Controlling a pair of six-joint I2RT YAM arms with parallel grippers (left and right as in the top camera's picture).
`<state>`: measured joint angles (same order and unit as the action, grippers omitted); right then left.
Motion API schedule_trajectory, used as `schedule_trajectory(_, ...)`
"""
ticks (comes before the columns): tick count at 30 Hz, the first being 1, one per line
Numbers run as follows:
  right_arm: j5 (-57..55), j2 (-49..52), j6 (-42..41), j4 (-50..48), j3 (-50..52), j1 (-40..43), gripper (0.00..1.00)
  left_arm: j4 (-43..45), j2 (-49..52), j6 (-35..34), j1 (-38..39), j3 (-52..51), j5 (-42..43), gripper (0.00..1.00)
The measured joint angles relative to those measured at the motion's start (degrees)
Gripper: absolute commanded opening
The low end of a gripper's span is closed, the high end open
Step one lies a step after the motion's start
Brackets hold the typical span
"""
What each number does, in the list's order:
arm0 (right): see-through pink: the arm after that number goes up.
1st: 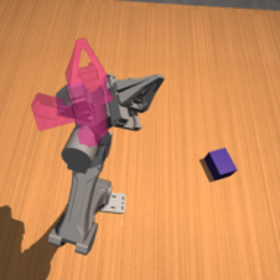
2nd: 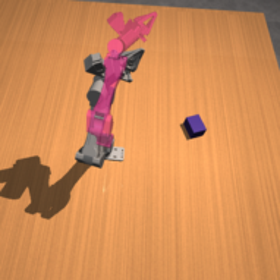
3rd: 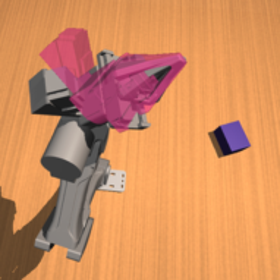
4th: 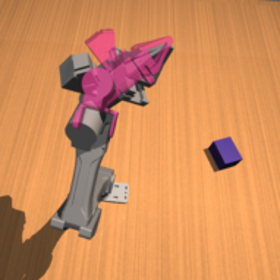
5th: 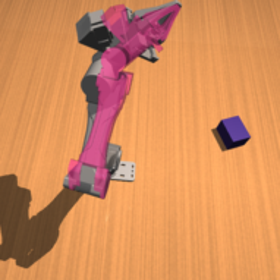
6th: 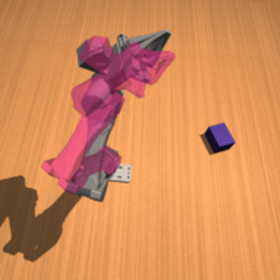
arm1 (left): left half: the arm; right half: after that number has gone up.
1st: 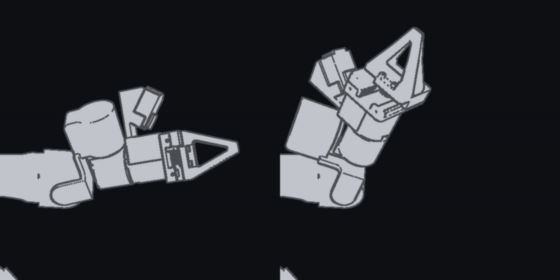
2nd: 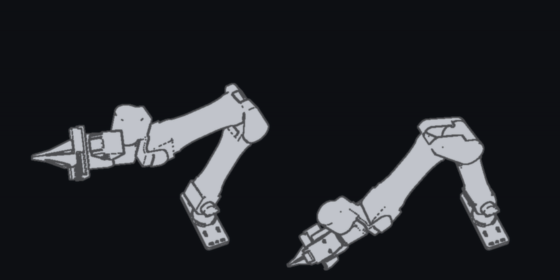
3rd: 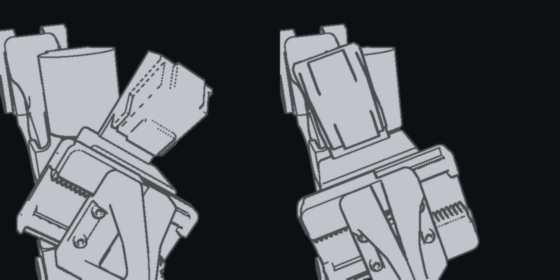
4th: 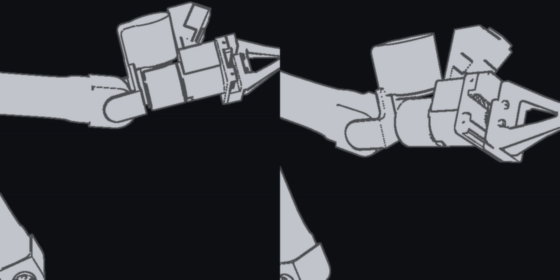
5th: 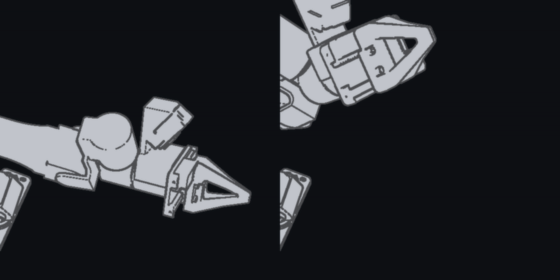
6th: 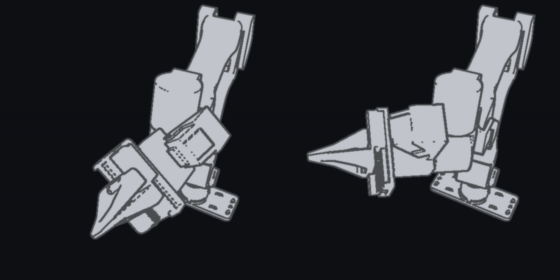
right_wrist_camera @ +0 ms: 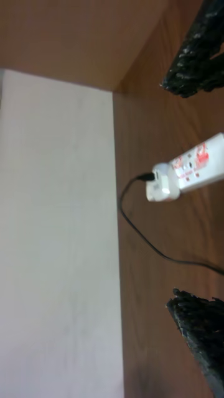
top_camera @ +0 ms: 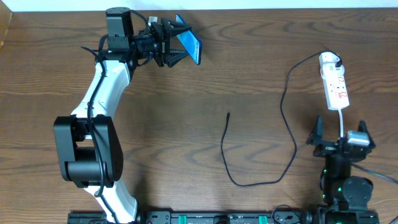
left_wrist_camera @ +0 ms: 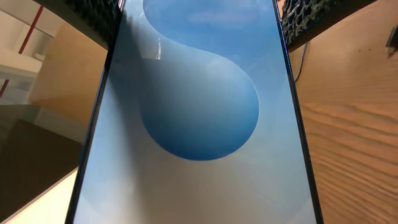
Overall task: Plug charger to phone and switch on socket
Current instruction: 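Move the right gripper toward the phone held by the left gripper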
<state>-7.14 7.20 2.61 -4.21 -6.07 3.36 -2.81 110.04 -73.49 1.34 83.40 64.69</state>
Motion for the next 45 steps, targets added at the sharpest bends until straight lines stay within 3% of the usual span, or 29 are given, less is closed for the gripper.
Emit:
schedule_trajectory(11, 10.5, 35.5, 1.8, 0.0, -26.7, 1.4, 0.99, 0.1, 0.0, 0.0, 0.0, 0.0, -0.6, 0.07)
schedule_trajectory(18, 36.0, 60.4, -6.3, 1.7, -50.1, 1.4, 0.99, 0.0, 0.0, 0.0, 0.0, 0.0, -0.8, 0.07)
schedule_trajectory(24, 54.8, 75.2, -16.6, -2.5, -60.9, -0.7, 0.99, 0.1, 0.0, 0.0, 0.0, 0.0, -1.9, 0.07)
schedule_trajectory(34, 63.1, 84.3, -25.6, -5.5, -61.6, -5.0, 0.93, 0.1, 0.0, 0.0, 0.0, 0.0, -3.9, 0.07)
schedule_trajectory(45, 52.2, 86.4, -20.5, 4.4, -61.7, -16.6, 0.97, -0.2, 0.0, 0.0, 4.7, 0.0, -11.8, 0.07)
